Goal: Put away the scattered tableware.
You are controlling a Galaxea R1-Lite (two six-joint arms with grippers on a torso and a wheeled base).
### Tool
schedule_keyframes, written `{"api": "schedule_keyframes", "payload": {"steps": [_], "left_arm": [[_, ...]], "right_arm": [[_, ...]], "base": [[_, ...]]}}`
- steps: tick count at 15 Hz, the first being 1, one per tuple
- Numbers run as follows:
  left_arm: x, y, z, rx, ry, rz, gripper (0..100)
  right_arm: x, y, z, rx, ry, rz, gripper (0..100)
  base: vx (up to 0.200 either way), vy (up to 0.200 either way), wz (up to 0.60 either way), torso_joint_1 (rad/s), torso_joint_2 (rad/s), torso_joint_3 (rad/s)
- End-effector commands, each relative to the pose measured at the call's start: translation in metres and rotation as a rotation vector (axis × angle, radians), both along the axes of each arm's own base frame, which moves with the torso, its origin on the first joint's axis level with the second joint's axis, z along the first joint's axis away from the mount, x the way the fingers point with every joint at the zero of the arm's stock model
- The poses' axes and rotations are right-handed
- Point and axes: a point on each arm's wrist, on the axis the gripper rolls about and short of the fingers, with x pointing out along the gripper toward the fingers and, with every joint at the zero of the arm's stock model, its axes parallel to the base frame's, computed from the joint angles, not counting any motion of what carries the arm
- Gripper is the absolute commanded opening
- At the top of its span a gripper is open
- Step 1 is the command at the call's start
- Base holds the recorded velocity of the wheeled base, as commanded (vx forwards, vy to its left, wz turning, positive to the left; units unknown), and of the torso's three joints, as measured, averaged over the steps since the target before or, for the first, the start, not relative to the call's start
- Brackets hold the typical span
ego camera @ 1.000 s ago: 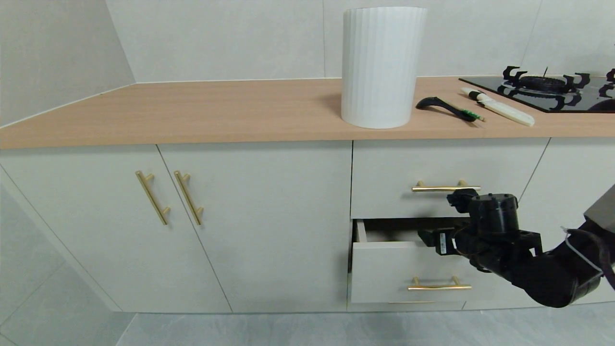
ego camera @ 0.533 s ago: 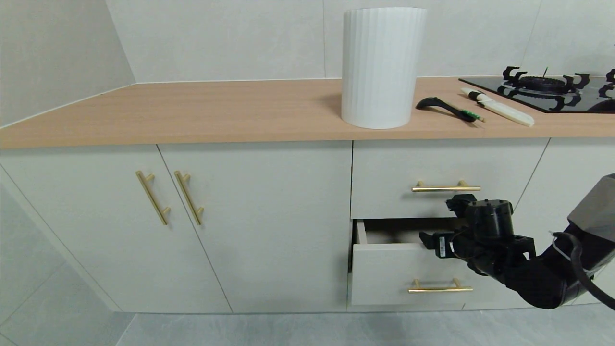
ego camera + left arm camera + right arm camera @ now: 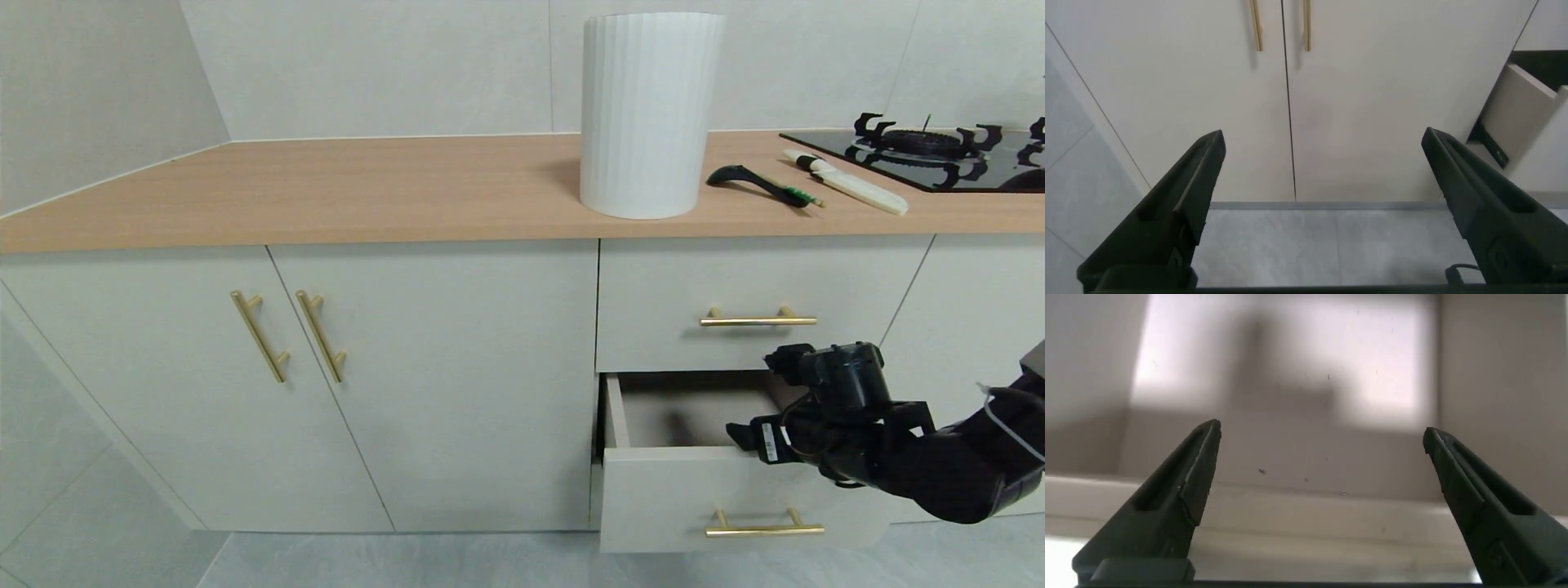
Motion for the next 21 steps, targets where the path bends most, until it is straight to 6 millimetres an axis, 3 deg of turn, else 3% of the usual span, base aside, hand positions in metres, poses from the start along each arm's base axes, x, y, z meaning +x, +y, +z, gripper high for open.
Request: {"api": "schedule_keyframes", "payload": {"steps": [1, 8, 21], "left_arm": [[0.0, 0.0, 0.0, 0.0, 0.0, 0.0, 100], [0.0, 0.0, 0.0, 0.0, 0.0, 0.0, 100], [0.0, 0.0, 0.0, 0.0, 0.0, 0.0, 100]], "right_arm": [[-0.006, -0.001, 0.018, 0.007, -0.018, 0.004, 100], [-0.031, -0.003, 0.037, 0.0, 0.206, 0.081, 100], [-0.065, -0.007, 0.026, -0.214, 0.568, 0.245, 100]], "base": [[0.0, 0.0, 0.0, 0.0, 0.0, 0.0], [0.0, 0.0, 0.0, 0.0, 0.0, 0.0], [0.0, 0.0, 0.0, 0.0, 0.0, 0.0]]}}
